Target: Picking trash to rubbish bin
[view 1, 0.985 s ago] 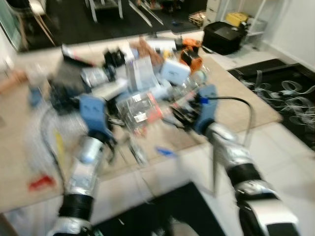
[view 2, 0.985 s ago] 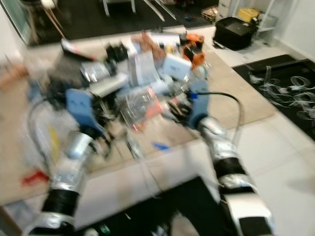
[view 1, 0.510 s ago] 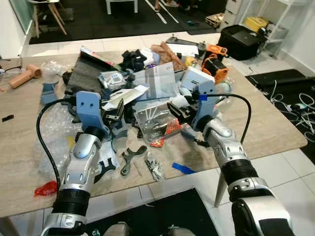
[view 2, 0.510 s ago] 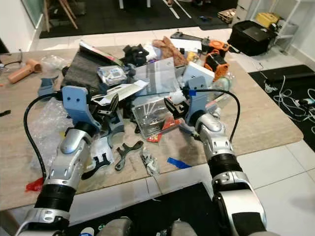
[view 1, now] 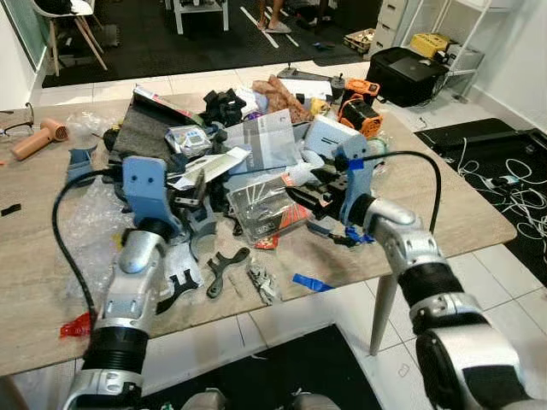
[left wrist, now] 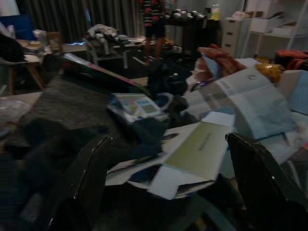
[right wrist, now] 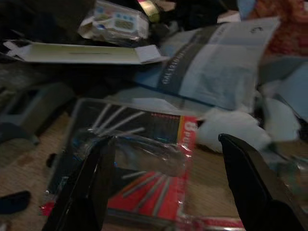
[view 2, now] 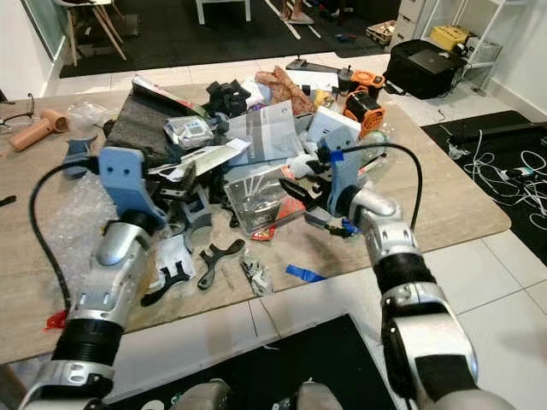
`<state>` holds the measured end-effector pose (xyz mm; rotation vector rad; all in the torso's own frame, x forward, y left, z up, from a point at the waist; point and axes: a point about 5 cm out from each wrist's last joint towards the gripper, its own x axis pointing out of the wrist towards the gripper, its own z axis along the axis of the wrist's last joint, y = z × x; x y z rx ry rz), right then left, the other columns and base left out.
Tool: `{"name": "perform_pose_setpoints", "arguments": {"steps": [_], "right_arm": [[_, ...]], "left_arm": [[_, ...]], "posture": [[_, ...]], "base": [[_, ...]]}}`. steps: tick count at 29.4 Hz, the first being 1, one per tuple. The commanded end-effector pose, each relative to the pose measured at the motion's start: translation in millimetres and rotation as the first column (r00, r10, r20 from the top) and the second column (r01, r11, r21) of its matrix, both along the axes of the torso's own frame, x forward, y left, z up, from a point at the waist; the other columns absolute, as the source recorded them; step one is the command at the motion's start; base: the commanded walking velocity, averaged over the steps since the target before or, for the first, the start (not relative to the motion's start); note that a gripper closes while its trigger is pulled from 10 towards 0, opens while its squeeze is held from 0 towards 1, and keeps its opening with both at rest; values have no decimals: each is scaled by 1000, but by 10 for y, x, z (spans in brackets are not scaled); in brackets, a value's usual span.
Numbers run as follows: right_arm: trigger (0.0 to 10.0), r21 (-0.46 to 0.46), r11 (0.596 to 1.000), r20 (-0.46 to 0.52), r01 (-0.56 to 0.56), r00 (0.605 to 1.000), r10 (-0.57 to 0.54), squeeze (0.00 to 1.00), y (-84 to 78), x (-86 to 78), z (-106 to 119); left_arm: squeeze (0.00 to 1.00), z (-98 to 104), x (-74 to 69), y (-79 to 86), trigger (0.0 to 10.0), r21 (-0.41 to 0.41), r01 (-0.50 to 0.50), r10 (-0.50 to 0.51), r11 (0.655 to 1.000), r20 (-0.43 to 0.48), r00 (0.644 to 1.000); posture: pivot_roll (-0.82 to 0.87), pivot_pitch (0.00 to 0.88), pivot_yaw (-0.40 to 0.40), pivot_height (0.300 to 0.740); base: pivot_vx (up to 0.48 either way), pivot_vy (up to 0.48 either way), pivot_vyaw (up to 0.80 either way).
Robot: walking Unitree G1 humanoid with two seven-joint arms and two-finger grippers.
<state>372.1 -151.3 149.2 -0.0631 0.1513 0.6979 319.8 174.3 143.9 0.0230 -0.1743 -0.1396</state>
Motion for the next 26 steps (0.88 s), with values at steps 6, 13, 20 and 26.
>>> {"name": "perform_pose_setpoints", "arguments": {"steps": [6, 13, 20, 26], "right_arm": [[10000, -10, 993, -84, -116, 990, 115, 0, -40, -24, -61], [10000, -161, 982, -76, -97, 993, 86, 0, -79, 80, 7], [10000, -232, 973, 19, -12, 1000, 16, 0, -95, 188, 187], [10000, -84, 996, 35, 21, 999, -18, 0, -92, 232, 321]], "left_arm": [[0, 160, 37, 131, 10000, 141, -2, -2, 990, 26, 1000], [0, 286, 2, 220, 10000, 265, 53, -65, 963, 37, 997], [0, 455, -84, 241, 10000, 338, 166, -196, 926, 56, 979], [0, 580, -247, 114, 10000, 470, 309, -359, 827, 19, 933]], "posture": [[-35, 0, -5, 740], [-16, 0, -4, 740], [-26, 0, 19, 740], [-35, 0, 36, 740]], "base": [[0, 0, 0], [0, 0, 0], [0, 0, 0], [0, 0, 0]]}}
